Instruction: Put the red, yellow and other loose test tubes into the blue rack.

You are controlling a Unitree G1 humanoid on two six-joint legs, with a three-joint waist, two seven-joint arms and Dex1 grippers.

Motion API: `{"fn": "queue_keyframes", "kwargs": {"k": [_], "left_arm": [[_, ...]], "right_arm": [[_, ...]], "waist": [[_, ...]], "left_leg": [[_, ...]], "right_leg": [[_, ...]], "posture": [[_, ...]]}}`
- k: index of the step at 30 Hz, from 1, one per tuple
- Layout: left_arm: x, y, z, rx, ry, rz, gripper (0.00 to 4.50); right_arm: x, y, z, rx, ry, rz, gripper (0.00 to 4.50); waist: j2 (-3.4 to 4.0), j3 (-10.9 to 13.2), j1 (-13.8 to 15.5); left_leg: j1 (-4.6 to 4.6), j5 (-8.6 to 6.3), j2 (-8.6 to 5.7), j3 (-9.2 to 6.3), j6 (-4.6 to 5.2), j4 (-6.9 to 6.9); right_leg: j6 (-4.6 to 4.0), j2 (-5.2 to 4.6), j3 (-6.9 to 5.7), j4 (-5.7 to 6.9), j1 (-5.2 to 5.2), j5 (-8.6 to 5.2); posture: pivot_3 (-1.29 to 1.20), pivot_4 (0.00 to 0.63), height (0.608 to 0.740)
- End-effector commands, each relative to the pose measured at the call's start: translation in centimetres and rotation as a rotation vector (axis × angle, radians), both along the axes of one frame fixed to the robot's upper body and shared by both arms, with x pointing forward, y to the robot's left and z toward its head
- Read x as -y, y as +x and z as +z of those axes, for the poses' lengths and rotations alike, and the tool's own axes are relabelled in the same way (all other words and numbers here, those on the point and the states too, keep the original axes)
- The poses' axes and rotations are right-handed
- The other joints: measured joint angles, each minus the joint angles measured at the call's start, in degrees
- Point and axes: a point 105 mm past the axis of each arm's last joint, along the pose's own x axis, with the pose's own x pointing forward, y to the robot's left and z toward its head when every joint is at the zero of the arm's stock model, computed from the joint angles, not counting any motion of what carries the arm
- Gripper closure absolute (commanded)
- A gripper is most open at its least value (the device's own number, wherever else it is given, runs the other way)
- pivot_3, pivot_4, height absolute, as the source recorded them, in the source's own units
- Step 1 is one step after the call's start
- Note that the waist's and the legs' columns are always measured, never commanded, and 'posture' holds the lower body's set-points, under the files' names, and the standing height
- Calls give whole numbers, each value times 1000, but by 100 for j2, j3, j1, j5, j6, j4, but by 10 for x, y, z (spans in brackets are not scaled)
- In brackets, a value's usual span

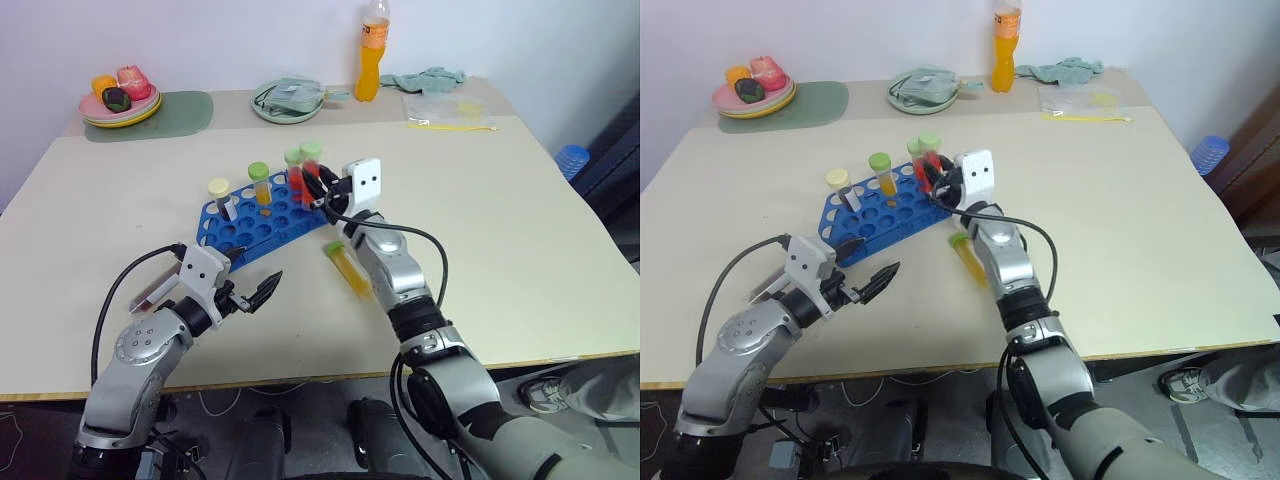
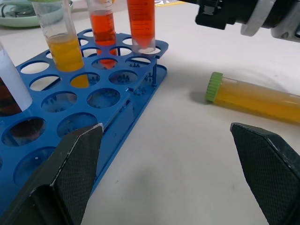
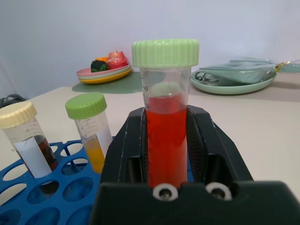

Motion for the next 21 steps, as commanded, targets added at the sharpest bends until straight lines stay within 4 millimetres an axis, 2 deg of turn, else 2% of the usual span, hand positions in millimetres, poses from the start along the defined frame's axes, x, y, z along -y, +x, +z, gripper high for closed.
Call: {"fn": "queue_keyframes", "kwargs": {"k": [1,11,15,18,19,21], "left_arm": [[2,-1,15,57,0,-11,0],[2,-1,12,54,-2,-12,0],[1,-2,10,50,-3,-9,0],[-1,-3,9,50,-2,0,0],[-2,-4,9,52,-1,4,0],[-5,-5,10,52,-1,15,0]], "right_arm": [[3,0,0,-3,0,-7,3849],[-4,2,2,-2,7,7,3849],[-7,-2,7,18,9,26,1931],[-6,-5,12,41,-17,33,289],[-1,-6,13,39,-41,32,71],[14,-10,13,12,-94,41,71]], "waist": [[0,0,-1],[1,0,1],[1,0,-1],[2,1,-1],[2,1,-1],[3,1,17]], "left_leg": [[0,0,0,0,0,0],[0,0,0,0,0,-1],[0,0,0,0,0,-1],[0,0,0,0,0,-1],[0,0,0,0,0,-1],[0,0,0,-1,0,-2]], "right_leg": [[0,0,0,0,0,0],[0,0,0,-1,0,0],[0,0,0,-1,0,0],[0,0,0,-1,0,0],[0,0,0,-1,0,0],[0,0,0,-1,0,0]], "posture": [[0,150,740],[0,150,740],[0,150,740],[0,150,740],[0,150,740],[0,150,740]]}}
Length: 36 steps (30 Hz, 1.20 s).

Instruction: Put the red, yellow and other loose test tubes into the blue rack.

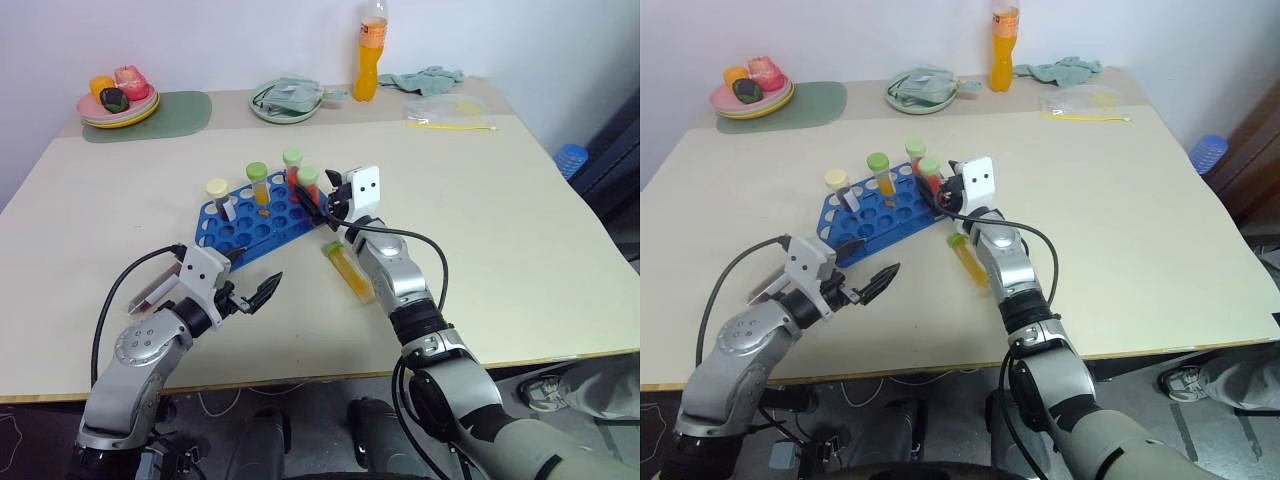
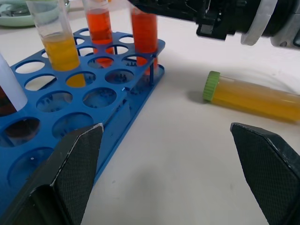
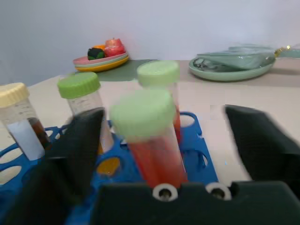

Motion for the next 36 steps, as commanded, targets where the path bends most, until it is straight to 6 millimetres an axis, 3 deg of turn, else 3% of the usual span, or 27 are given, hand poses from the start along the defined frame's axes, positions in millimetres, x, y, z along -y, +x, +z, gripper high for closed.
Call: {"fn": "queue_keyframes", "kwargs": {"k": [1,4,7,14,25,32,36], "left_arm": [[-6,-4,12,54,1,20,0],[-9,-7,10,44,7,24,0],[-11,-7,7,34,7,23,0],[-1,-3,-4,10,27,-52,0],[8,-10,-10,0,27,-96,0],[9,-24,-12,-21,20,-113,0],[9,-25,-13,-23,22,-109,0]], "right_arm": [[21,-10,19,13,-75,20,71],[48,-20,12,-109,-226,34,71],[65,-34,11,-291,-247,82,71],[57,-73,12,-648,-437,206,71],[47,-66,-17,-975,-603,189,71],[45,-62,-19,-1050,-624,154,71],[45,-61,-22,-1077,-626,134,1368]], "waist": [[0,0,24],[0,0,63],[0,0,42],[12,6,-12],[8,5,3],[8,5,0],[8,5,7]], "left_leg": [[-2,0,-1,-2,0,1],[-6,0,-5,-2,0,4],[-5,0,-5,-2,1,4],[1,-1,2,-1,3,-1],[-7,-2,-2,0,4,1],[-7,-2,-1,1,5,1],[-9,-2,-1,1,5,1]], "right_leg": [[0,-2,-1,-1,0,0],[1,-9,-1,-4,2,0],[0,-7,-2,-5,1,-1],[-3,5,0,-3,1,-2],[-1,-3,-2,-10,1,-2],[-1,-1,-1,-10,-2,-2],[-1,-1,-2,-11,-1,-2]], "posture": [[0,150,740],[0,150,740],[0,150,740],[0,150,740],[0,150,740],[0,150,740],[0,150,740]]}}
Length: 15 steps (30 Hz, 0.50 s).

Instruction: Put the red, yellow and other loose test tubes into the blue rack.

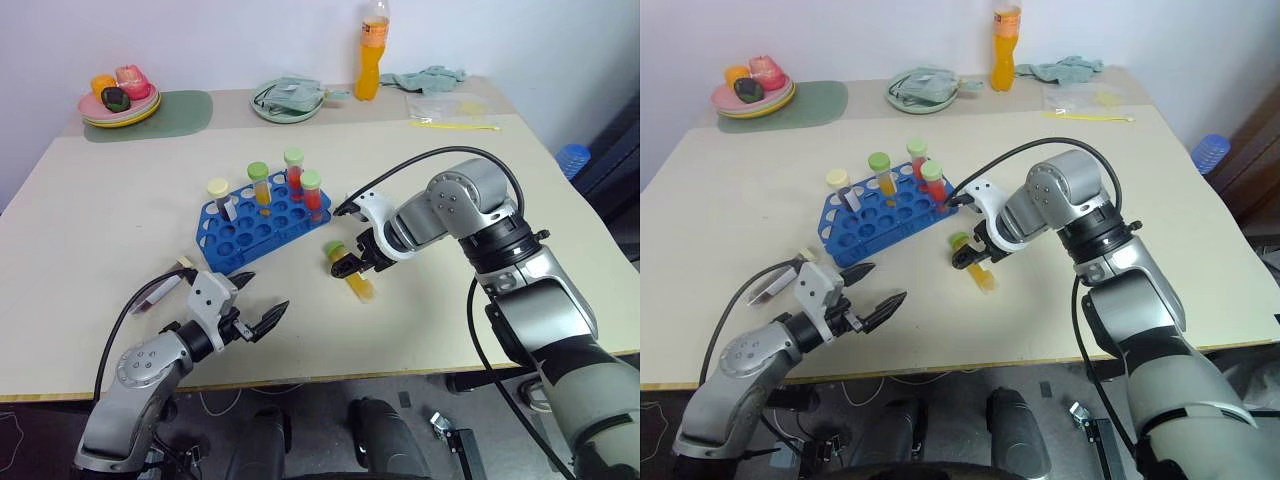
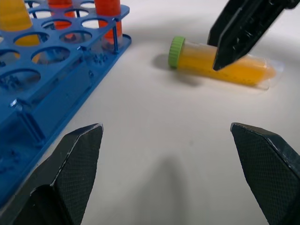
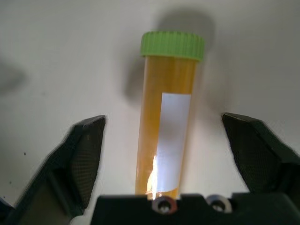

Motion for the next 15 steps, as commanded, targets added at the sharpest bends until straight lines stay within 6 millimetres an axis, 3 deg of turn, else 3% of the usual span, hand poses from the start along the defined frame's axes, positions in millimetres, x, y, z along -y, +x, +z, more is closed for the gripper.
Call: {"fn": "queue_keyframes", "kwargs": {"k": [1,4,5,10,12,15], "left_arm": [[2,-2,13,52,-2,-15,0],[2,-2,13,53,-2,-14,0],[2,-2,14,53,-2,-14,0],[1,0,15,56,2,-8,0],[-5,1,16,59,5,17,0],[-17,2,16,59,10,61,0]], "right_arm": [[-5,2,9,11,2,1,1862],[-5,2,11,15,-6,-4,3476],[-6,2,12,17,-4,1,3786],[-17,-9,35,63,135,79,3804],[-26,-16,49,185,206,155,3804],[-50,-16,81,520,464,221,3804]], "waist": [[0,0,0],[0,0,-3],[0,0,-4],[1,1,-2],[1,1,0],[-5,-2,-2]], "left_leg": [[0,0,0,0,0,0],[-1,0,0,0,0,0],[0,0,0,0,0,0],[-2,-1,0,0,1,0],[-3,-1,0,-2,2,-2],[-4,-3,3,-6,6,-3]], "right_leg": [[0,0,0,0,0,0],[0,1,0,0,0,0],[0,1,0,0,0,0],[0,1,0,-2,0,0],[1,2,-1,-4,-1,0],[2,6,-5,-9,0,-2]], "posture": [[0,150,740],[0,150,740],[0,150,740],[0,150,740],[0,150,740],[0,150,740]]}}
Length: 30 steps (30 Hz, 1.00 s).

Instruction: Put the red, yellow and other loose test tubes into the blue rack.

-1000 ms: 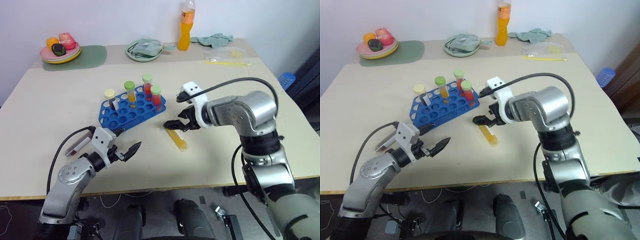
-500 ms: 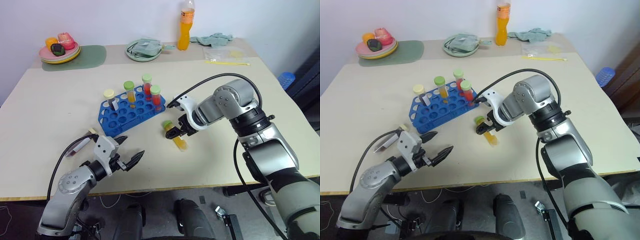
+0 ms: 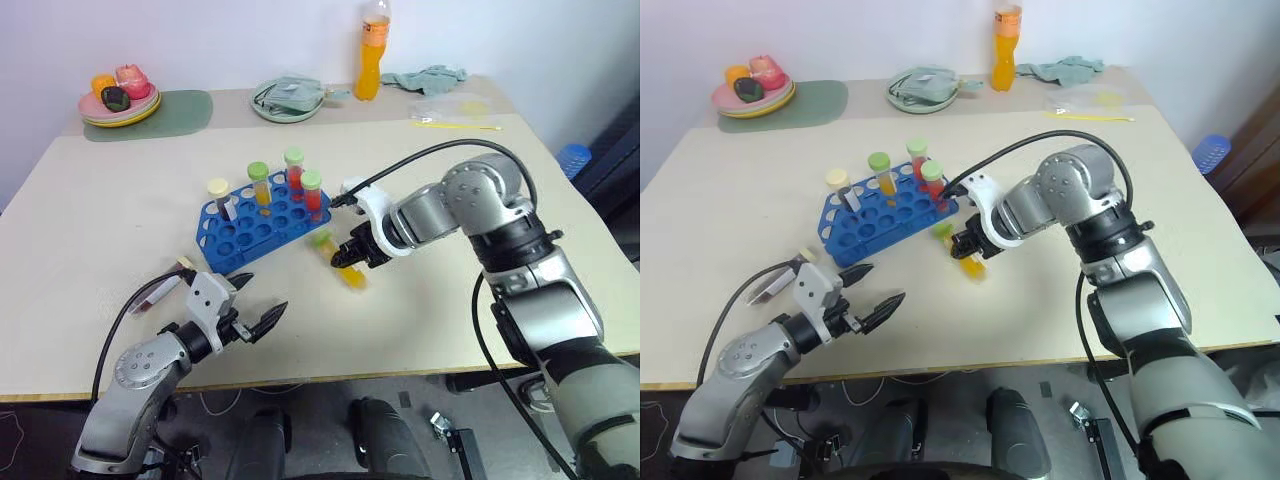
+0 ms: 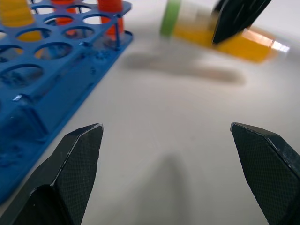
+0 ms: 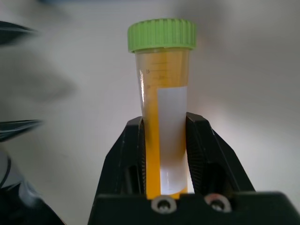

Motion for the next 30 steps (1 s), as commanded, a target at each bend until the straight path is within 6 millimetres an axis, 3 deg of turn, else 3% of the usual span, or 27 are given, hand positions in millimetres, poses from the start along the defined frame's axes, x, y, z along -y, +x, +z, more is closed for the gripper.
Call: {"fn": "queue_keyframes", "kwargs": {"k": [1,4,6,11,15,23,30], "left_arm": [[-14,1,11,46,9,46,0],[-19,2,9,45,13,58,0],[-21,3,9,46,14,62,0],[-25,5,10,54,17,67,0],[-23,6,12,62,14,66,0],[-23,5,12,66,11,71,0],[-18,6,15,69,7,68,0]], "right_arm": [[-29,-1,52,395,335,84,3804],[-42,4,57,636,439,82,3804],[-49,19,53,761,471,-9,3804],[-73,34,37,908,504,-84,3804],[-84,42,26,924,516,-118,3804],[-84,52,0,903,468,-133,3804],[-92,50,-10,866,501,-122,3804]], "waist": [[0,0,-6],[3,2,-15],[2,1,-19],[2,2,-4],[2,1,-3],[3,2,-8],[3,2,-17]], "left_leg": [[0,-1,1,1,0,2],[2,0,1,7,0,3],[5,0,1,7,0,4],[8,1,1,7,-3,2],[7,1,0,6,-4,1],[7,2,0,4,-4,1],[10,2,0,4,-4,0]], "right_leg": [[1,0,0,1,0,0],[2,-1,3,4,-1,0],[2,0,3,7,0,1],[0,-2,4,10,-1,1],[-1,-5,4,9,-1,2],[-1,-4,4,10,-1,2],[-2,-4,4,13,-1,2]], "posture": [[0,150,740],[0,150,740],[0,150,740],[0,150,740],[0,150,740],[0,150,740],[0,150,740]]}}
